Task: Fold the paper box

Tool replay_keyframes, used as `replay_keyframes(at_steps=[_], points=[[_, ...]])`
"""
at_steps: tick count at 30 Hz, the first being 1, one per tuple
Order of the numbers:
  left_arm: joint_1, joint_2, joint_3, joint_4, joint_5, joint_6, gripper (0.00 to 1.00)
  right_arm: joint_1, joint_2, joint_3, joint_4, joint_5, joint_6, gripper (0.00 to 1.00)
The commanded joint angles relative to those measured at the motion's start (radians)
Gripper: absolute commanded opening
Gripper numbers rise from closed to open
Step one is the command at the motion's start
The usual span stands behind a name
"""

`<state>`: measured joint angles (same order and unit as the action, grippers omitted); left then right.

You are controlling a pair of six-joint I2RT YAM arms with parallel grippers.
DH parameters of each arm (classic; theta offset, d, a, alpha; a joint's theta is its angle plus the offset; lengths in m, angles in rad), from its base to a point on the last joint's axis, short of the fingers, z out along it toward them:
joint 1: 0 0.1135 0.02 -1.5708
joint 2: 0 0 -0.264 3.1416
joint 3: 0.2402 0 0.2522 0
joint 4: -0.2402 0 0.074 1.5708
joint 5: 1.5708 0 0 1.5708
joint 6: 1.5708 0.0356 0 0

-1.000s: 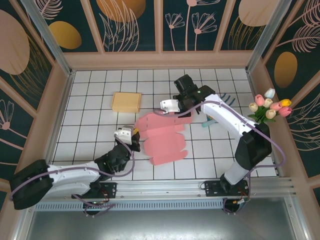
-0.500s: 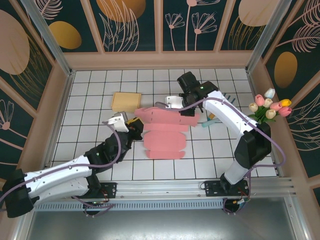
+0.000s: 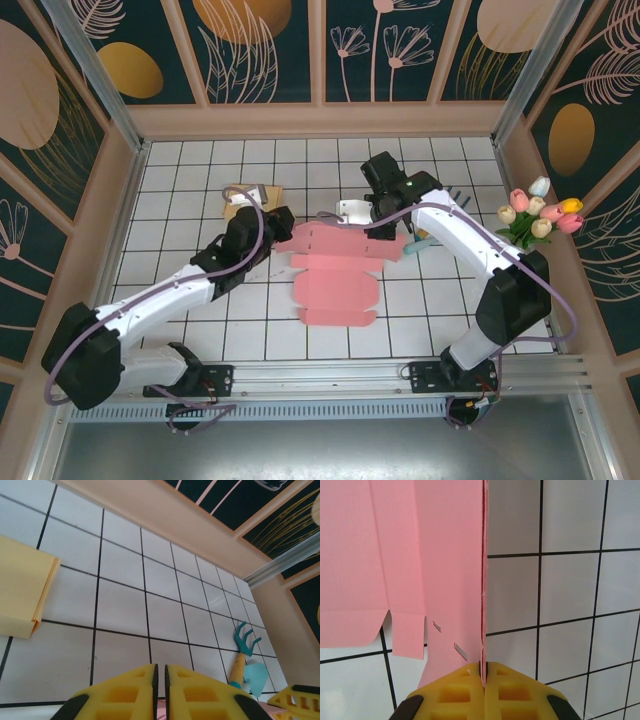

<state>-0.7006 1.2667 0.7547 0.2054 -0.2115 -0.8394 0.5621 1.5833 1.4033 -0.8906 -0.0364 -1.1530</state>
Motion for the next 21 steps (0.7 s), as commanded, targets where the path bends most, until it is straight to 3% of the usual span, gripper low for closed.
replay_keyframes(at_steps=[1,10,21], points=[[0.006,0.053,0.021,0.053,0.102,-0.028,0.11,-0.009,-0.042,-0.007,0.033,-0.034,-0.004,0.0],[0.003,0.116,-0.019,0.181,0.24,-0.078,0.03,-0.009,-0.03,0.003,0.063,-0.035,0.032,0.0],[-0.006,0.179,0.022,0.169,0.195,-0.048,0.04,0.051,-0.012,-0.023,0.104,-0.061,0.03,0.0]])
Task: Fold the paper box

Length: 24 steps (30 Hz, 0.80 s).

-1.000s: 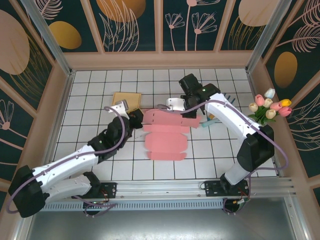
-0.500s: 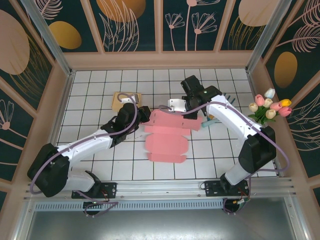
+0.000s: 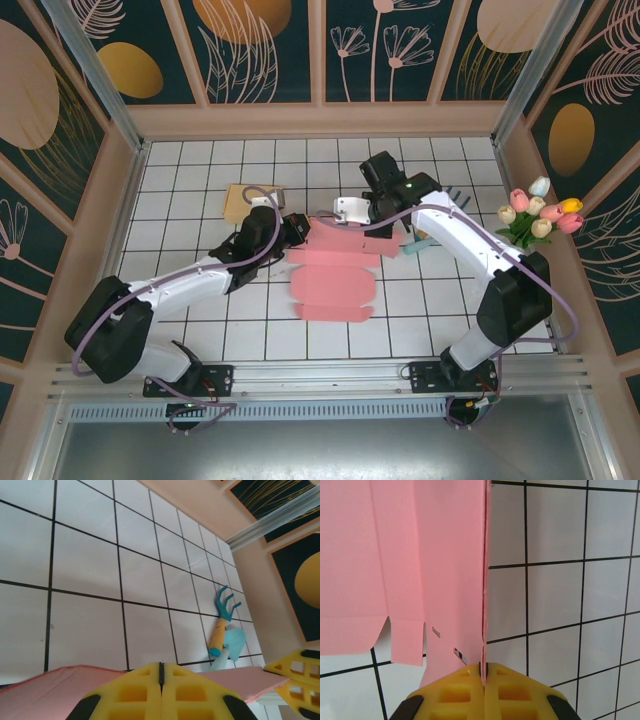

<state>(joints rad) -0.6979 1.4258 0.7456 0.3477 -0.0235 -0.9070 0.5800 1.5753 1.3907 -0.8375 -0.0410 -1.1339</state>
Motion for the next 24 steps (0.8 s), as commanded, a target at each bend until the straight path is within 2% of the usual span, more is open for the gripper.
replay_keyframes(at_steps=[1,3,7,12,20,24], points=[[-0.009,0.016,0.024,0.023,-0.008,0.038,0.05,0.031,-0.002,-0.015,0.052,-0.05,0.012,0.0],[-0.008,-0.007,-0.012,0.022,-0.048,0.079,0.11,0.029,0.0,-0.031,0.052,-0.029,0.007,0.0],[-0.008,-0.061,-0.131,0.037,-0.117,0.135,0.29,0.011,-0.001,-0.051,0.053,-0.019,0.001,0.0],[-0.008,-0.086,-0.262,0.122,-0.112,0.159,0.46,-0.006,-0.012,-0.078,0.07,-0.024,0.007,0.0],[-0.008,-0.006,-0.302,0.215,-0.038,0.092,0.57,-0.013,-0.02,-0.105,0.081,-0.016,0.011,0.0],[-0.007,0.032,-0.283,0.214,-0.011,0.067,0.57,-0.015,-0.019,-0.096,0.089,-0.024,0.022,0.0]])
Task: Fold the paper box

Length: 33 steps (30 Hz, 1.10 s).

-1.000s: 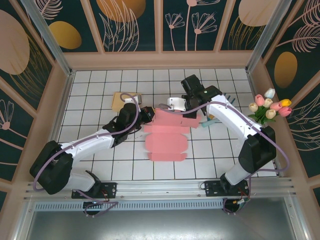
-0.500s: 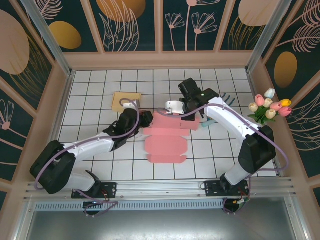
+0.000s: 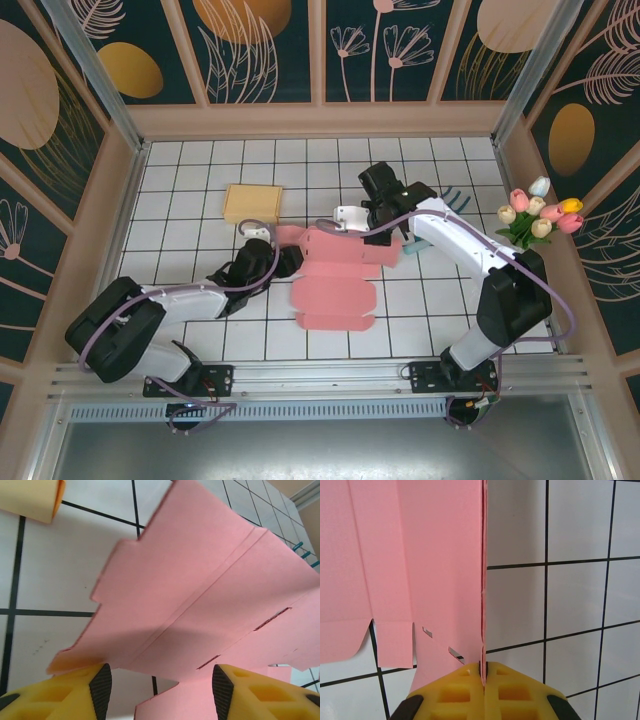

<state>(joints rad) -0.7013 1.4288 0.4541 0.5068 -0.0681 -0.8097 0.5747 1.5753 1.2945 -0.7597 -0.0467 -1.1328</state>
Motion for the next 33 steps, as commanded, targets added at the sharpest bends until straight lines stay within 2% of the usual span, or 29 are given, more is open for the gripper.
replay_keyframes(at_steps=[1,7,15,23,26,30,33], points=[[-0.004,0.039,0.01,0.067,0.049,-0.04,0.55,-0.01,-0.02,0.002,0.015,-0.021,0.023,0.0],[-0.006,0.073,0.003,0.166,0.167,-0.106,0.45,-0.013,-0.003,0.003,0.034,-0.001,0.054,0.0],[-0.013,0.006,0.001,0.159,0.156,-0.146,0.41,-0.003,-0.012,-0.056,0.1,-0.006,0.028,0.0],[-0.015,0.062,0.001,0.209,0.148,-0.136,0.41,0.014,-0.045,-0.137,0.193,-0.036,-0.01,0.0],[-0.015,0.037,-0.017,0.19,0.115,-0.089,0.39,0.016,-0.069,-0.184,0.241,0.019,-0.044,0.0],[-0.015,-0.089,-0.07,0.109,-0.001,-0.03,0.35,0.015,-0.148,-0.268,0.397,0.117,-0.102,0.0],[-0.014,-0.201,-0.1,0.027,-0.098,-0.003,0.36,0.022,-0.216,-0.315,0.482,0.13,-0.159,0.0]])
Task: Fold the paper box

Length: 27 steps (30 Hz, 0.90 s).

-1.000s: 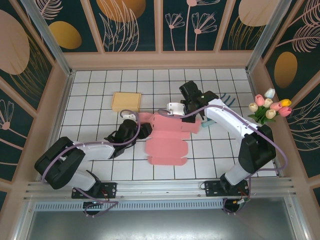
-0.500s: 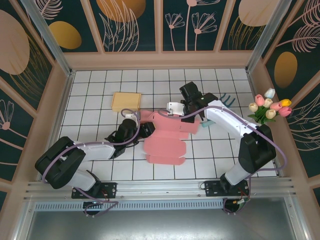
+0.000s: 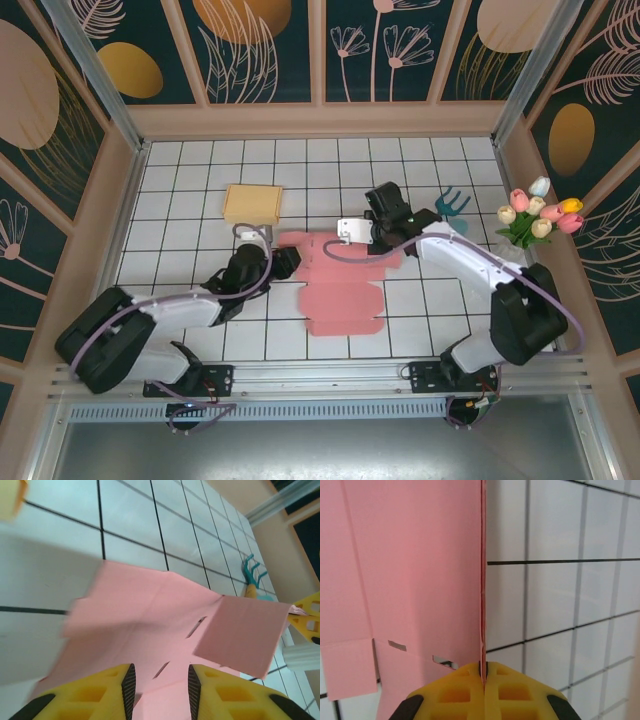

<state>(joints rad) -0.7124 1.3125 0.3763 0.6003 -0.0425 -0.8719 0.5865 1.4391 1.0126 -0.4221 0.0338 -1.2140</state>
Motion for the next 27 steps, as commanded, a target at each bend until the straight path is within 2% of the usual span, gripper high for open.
replay_keyframes(at_steps=[1,5,9,15,21,27], points=[[-0.003,-0.116,-0.026,-0.098,-0.154,0.068,0.36,0.011,-0.099,-0.05,0.167,0.052,-0.099,0.0],[-0.003,-0.211,-0.022,-0.266,-0.329,0.101,0.36,0.035,-0.19,-0.145,0.282,0.084,-0.202,0.0],[-0.002,-0.256,-0.061,-0.278,-0.424,0.119,0.35,0.054,-0.235,-0.224,0.35,0.112,-0.283,0.0],[-0.002,-0.33,-0.125,-0.233,-0.47,0.158,0.35,0.074,-0.238,-0.318,0.514,0.181,-0.342,0.0],[-0.002,-0.286,-0.169,-0.132,-0.455,0.189,0.34,0.09,-0.24,-0.461,0.759,0.172,-0.448,0.0],[-0.003,-0.217,-0.182,-0.061,-0.435,0.201,0.32,0.114,-0.199,-0.482,0.861,0.15,-0.368,0.0]])
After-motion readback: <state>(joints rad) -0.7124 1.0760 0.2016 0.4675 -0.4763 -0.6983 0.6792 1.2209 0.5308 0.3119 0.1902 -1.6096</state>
